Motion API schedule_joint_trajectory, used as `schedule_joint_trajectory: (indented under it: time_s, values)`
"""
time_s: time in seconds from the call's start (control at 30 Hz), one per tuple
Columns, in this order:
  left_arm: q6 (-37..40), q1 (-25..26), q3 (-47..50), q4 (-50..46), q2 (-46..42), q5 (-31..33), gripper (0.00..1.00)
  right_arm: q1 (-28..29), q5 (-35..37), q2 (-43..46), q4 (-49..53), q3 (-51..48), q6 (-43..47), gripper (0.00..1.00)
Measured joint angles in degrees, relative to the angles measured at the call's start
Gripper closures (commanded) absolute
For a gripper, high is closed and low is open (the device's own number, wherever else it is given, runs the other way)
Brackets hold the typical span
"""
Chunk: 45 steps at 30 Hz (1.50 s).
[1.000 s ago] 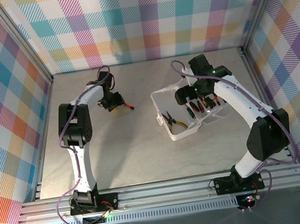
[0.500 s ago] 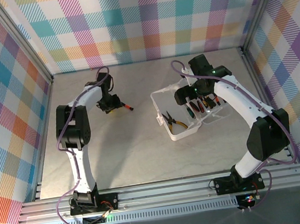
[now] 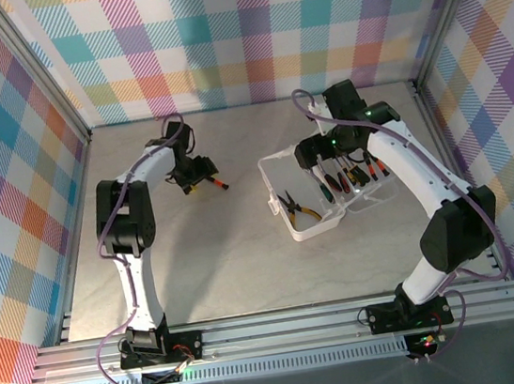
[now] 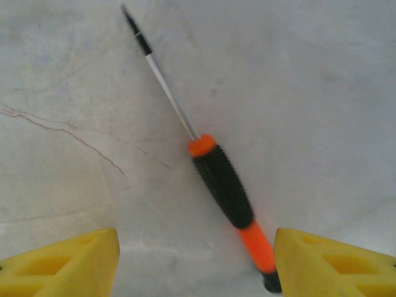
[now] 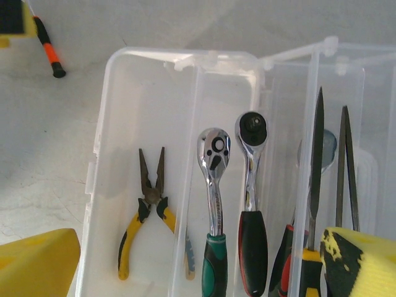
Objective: Pack the tool kit
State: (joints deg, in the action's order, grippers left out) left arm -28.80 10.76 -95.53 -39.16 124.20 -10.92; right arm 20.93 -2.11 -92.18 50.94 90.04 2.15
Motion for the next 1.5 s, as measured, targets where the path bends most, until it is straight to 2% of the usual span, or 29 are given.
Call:
schedule_joint_trajectory:
  time_s: [0.17,0.37,0.73,1.0,1.33,1.5]
  values:
    - [-1.4,0.1,-4.9,-1.7,2.6,1.3,0.33,-0.6,-1.5,-1.1,0.7,1.8,1.0,0.01]
    - [-1.7,0.5,-10.5,-5.4,6.4,3.6,0.38,-1.5,-3.3,-2.4,1.0,2.0,1.8,0.01]
    - [0.9,0.7,-15.6,-12.3,9.5,7.7,0.63,-3.2,-6.0,-3.7,1.0,2.0,3.8,0.01]
    - [3.2,0.9,-15.3,-13.3,9.5,9.5,0.84,-3.7,-6.6,-3.9,1.0,1.8,4.8,0.01]
    - [6.3,0.9,-8.6,-7.8,5.4,9.3,1.0,-3.7,-9.0,-0.5,1.0,-1.6,3.0,0.01]
    - [8.2,0.9,-2.6,-8.1,0.7,6.8,1.0,-3.7,-12.2,2.3,-0.1,-4.9,0.7,0.01]
